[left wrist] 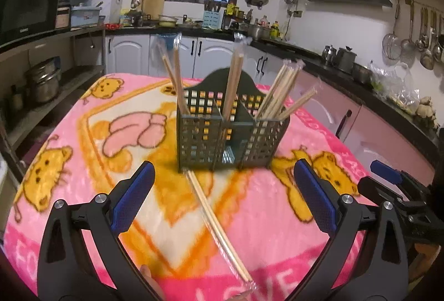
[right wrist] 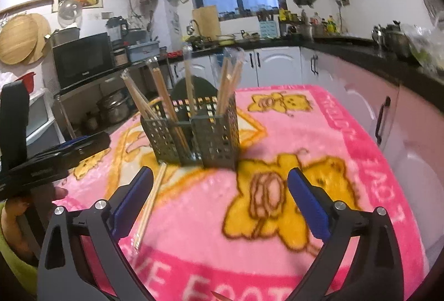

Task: Organize utensils

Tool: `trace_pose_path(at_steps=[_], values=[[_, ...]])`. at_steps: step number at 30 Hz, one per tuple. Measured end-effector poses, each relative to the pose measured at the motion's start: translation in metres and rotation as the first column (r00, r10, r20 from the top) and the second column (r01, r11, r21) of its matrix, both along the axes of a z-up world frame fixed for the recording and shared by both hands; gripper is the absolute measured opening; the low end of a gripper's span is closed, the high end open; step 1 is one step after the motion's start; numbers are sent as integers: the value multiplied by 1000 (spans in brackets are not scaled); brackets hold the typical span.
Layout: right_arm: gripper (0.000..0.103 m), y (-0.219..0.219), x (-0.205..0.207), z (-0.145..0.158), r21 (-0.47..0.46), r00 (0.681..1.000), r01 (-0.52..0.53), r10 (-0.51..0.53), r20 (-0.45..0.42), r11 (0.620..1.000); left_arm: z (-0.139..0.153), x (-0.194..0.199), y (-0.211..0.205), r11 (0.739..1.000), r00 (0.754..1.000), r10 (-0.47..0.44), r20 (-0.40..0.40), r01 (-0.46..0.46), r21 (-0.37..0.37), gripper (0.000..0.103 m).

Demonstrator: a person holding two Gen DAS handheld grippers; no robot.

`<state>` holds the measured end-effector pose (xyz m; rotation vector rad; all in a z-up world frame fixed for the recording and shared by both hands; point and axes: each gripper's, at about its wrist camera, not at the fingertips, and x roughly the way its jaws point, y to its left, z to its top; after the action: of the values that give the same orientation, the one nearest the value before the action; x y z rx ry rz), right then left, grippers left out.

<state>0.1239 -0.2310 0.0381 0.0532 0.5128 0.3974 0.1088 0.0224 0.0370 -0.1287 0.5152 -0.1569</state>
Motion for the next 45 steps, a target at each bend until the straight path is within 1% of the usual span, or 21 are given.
trace_pose_path(at_steps=[3,6,8,11,13,16,20,25,27,33,38,45], values=[[95,-2,-4,-7,-23,1000,29,-29,10,999,-11,-5,-1,1000,1000,9,-6,-9,8,92],[96,-1,-10,-13,-50,997,64,-62,44,997,-19,-10,0,1000,1000,20,-1,-20,14,92],[96,-2,-14,-16,-64,994,87,-82,73,994,-24,-15,2,999,999,39,17,-40,19,92],[96,-4,-18,-18,-56,990,103,-96,108,993,-28,-21,5,998,997,59,41,-60,14,92],[96,-5,-21,-20,-54,987,107,-99,129,993,-29,-23,7,995,994,95,54,-96,16,92],[96,-4,-25,-21,-49,983,107,-98,155,993,-30,-28,6,987,985,150,91,-155,49,92],[96,-4,-30,-22,-31,975,106,-98,198,994,-33,-34,10,990,981,139,133,-142,10,92],[96,-5,-42,-20,-17,948,127,-117,296,992,-34,-40,5,988,972,144,186,-152,33,92],[96,-5,-45,-20,-11,942,130,-120,314,991,-34,-42,4,988,969,142,202,-152,34,92],[96,-1,-46,-25,-12,935,131,-120,335,991,-40,-45,-2,988,968,130,214,-145,56,92],[96,1,-47,-29,-17,936,130,-117,333,991,-41,-46,0,988,966,131,222,-146,50,92],[96,3,-46,-31,-14,939,133,-121,323,991,-41,-44,1,986,967,147,208,-159,42,92]])
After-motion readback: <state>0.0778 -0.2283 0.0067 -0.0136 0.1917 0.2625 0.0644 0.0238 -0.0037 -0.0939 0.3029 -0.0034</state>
